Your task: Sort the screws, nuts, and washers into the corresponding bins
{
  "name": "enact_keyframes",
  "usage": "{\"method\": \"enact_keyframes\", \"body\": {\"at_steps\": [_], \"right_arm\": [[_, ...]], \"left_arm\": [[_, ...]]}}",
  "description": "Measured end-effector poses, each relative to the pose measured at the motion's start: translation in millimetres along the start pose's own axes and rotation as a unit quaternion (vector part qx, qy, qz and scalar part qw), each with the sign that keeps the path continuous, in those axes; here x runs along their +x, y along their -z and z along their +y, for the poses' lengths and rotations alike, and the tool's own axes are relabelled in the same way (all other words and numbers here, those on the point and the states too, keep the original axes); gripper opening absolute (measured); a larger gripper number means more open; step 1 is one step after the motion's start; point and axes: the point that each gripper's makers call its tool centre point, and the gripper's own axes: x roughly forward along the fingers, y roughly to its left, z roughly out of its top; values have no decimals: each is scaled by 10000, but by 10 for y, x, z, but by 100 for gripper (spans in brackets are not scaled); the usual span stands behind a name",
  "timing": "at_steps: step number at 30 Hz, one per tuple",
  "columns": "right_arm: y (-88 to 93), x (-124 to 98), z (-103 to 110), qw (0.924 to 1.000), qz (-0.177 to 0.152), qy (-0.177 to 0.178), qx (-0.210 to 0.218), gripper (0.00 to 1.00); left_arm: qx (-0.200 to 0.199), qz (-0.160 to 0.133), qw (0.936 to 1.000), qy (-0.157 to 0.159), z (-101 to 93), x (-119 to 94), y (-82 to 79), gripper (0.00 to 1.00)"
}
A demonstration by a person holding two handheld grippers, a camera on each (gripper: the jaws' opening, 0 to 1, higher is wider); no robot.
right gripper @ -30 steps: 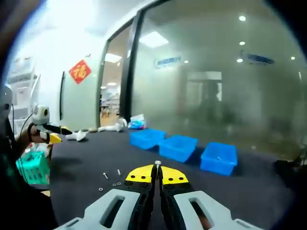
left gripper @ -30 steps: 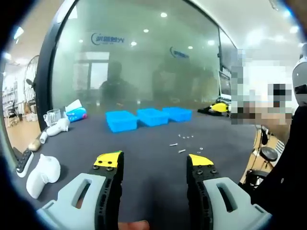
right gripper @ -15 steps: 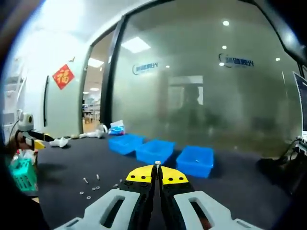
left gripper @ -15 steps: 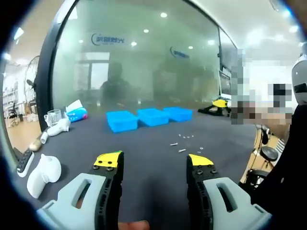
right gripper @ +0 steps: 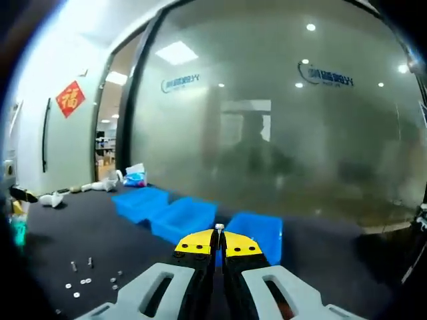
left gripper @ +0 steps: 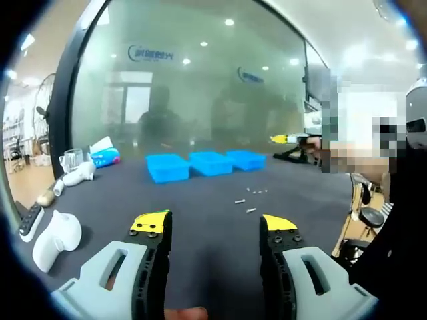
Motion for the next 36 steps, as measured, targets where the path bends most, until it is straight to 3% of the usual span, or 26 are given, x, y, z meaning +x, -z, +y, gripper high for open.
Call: {"method": "enact_keyframes", "body": {"at_steps": [8,17,23,36], "right_arm": [[-2,467,-137,9996,145,238,-94,1],[187,848,-173,9971,609,382,-233,1],[326,930,-229,9955,800,471,-201,1],[324,914,-310,9954,817,485,-125,2]], "left_arm": [[-83,-19,10000,-19,37,5,20,51],[-103,-25,9999,-4,17,7,23,51],[-90,-43,9999,-18,15,-8,4,51],[-94,-58,9999,48,-33,25,-11,51]]}}
